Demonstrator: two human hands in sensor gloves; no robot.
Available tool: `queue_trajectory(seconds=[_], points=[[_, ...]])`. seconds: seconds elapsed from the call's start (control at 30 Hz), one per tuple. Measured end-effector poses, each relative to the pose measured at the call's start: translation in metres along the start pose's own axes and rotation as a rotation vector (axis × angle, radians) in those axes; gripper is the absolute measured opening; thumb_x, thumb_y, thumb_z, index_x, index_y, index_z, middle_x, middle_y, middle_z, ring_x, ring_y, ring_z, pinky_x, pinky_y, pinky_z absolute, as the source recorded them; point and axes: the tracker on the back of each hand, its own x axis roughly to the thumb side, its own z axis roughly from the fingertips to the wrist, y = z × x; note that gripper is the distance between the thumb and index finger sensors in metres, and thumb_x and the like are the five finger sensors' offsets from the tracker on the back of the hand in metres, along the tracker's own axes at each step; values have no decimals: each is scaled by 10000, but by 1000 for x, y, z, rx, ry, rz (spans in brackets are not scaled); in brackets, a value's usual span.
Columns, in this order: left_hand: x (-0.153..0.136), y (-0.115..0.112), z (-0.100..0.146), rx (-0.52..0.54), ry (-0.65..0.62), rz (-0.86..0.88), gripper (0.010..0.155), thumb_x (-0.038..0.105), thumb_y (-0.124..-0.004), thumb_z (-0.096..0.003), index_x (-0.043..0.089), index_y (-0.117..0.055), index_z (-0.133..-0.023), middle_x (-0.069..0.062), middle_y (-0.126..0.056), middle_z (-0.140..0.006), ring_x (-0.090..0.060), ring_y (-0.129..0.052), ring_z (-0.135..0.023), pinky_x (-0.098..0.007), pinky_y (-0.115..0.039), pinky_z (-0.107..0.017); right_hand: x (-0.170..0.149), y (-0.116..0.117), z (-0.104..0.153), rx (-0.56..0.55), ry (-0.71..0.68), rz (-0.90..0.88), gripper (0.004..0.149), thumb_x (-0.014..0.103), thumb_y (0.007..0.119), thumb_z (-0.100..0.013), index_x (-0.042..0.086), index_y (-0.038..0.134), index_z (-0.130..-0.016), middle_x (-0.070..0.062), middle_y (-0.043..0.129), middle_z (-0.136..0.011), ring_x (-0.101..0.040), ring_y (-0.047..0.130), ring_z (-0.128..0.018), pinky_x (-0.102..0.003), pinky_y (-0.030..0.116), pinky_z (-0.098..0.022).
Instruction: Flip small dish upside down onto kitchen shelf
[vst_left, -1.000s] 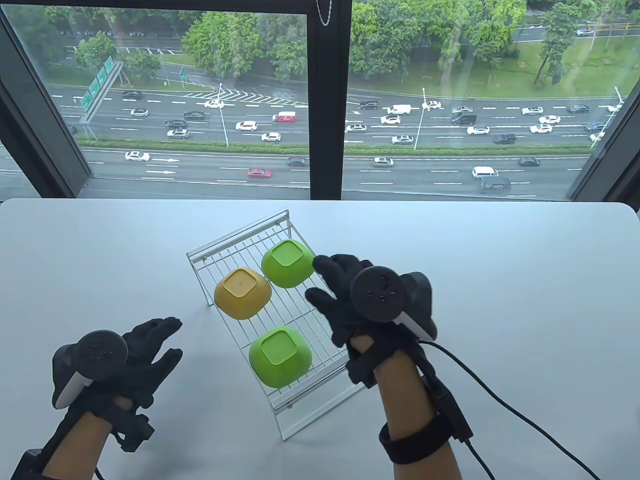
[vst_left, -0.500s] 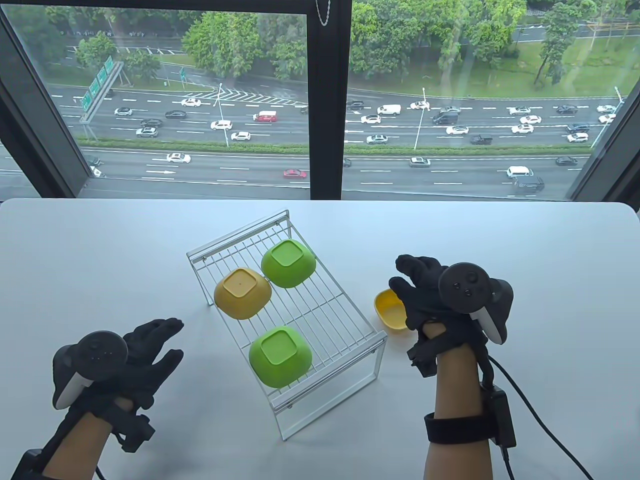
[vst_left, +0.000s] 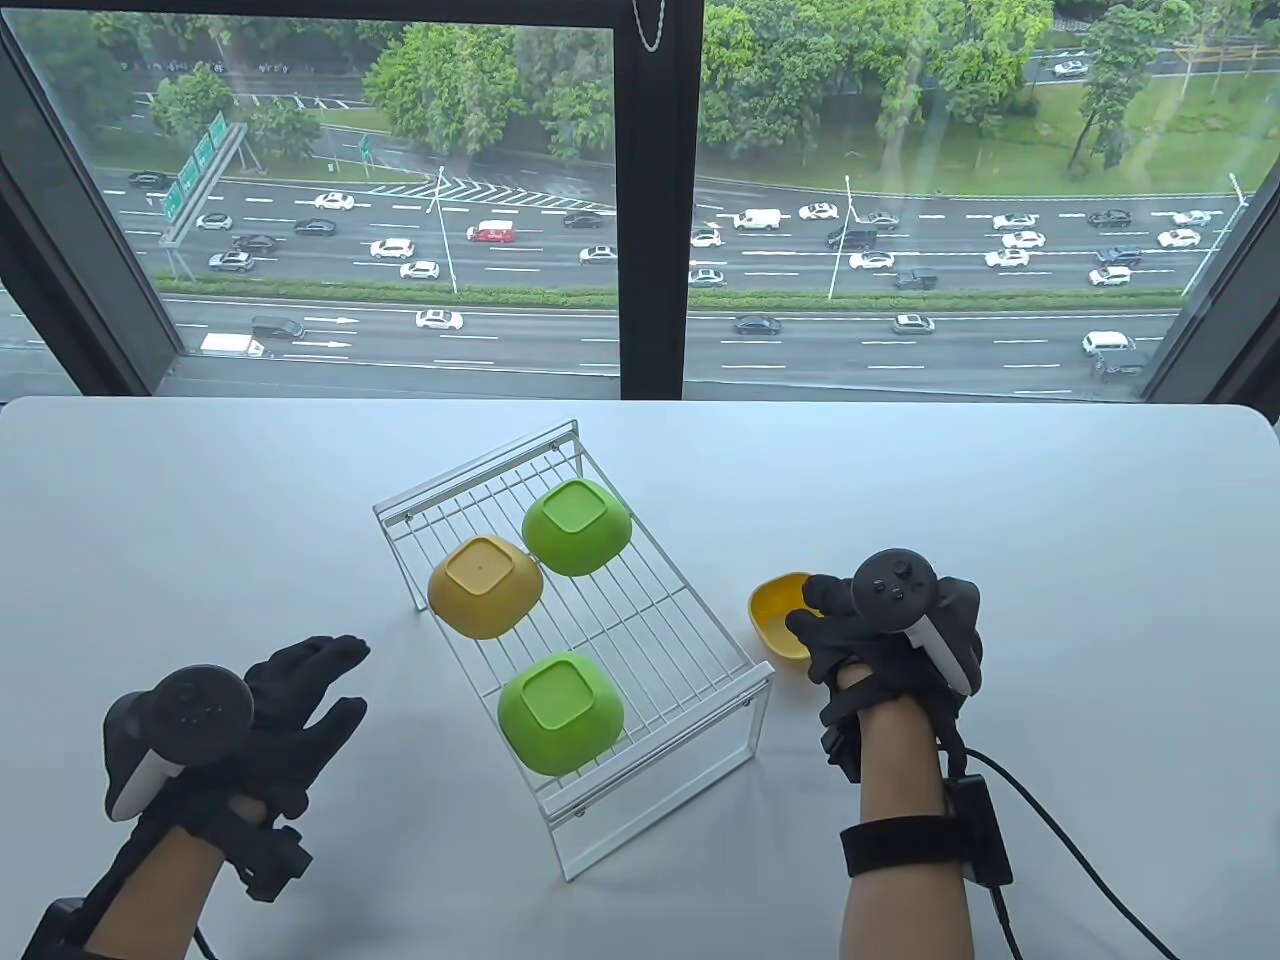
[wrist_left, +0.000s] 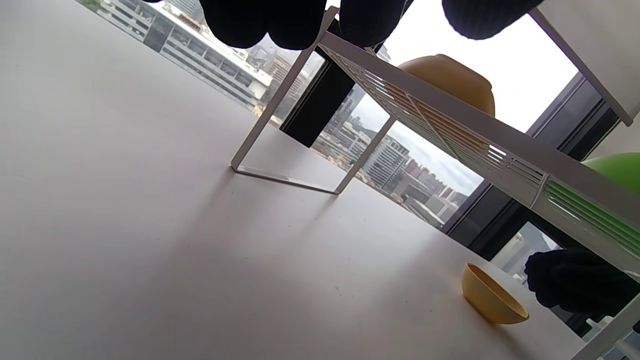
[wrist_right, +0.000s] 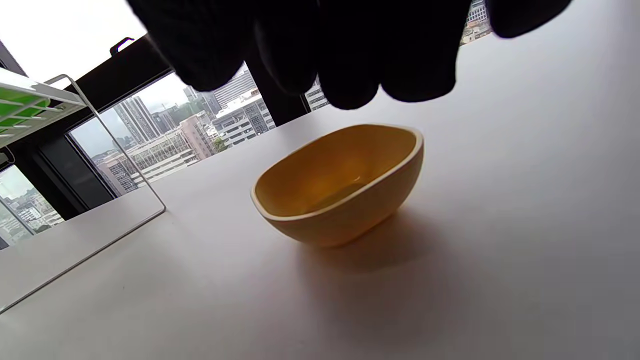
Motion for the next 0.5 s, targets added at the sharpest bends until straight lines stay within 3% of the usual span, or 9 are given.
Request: queue_trajectory(seconds=[0.2, 0.5], points=[[0, 0, 0, -1, 4, 2, 688, 568, -665, -470, 283, -581, -1090, -97, -538, -1164, -420, -578, -1015, -720, -471, -742, 0, 18, -6, 120, -9, -39, 694, 511, 830, -472, 192, 634, -1057, -150, 655, -1105, -448, 624, -989, -686, 441, -714], [0, 0, -1, 6, -7, 7, 686, 569, -664, -469, 285, -583, -1089, -95, -539, -1164, -417, -577, -1017, -720, -470, -743, 2, 31, -8, 120, -29, 3, 716, 508, 831, -470, 189, 600, -1068, -150, 593, -1130, -446, 498, -1044, -679, 391, -723]])
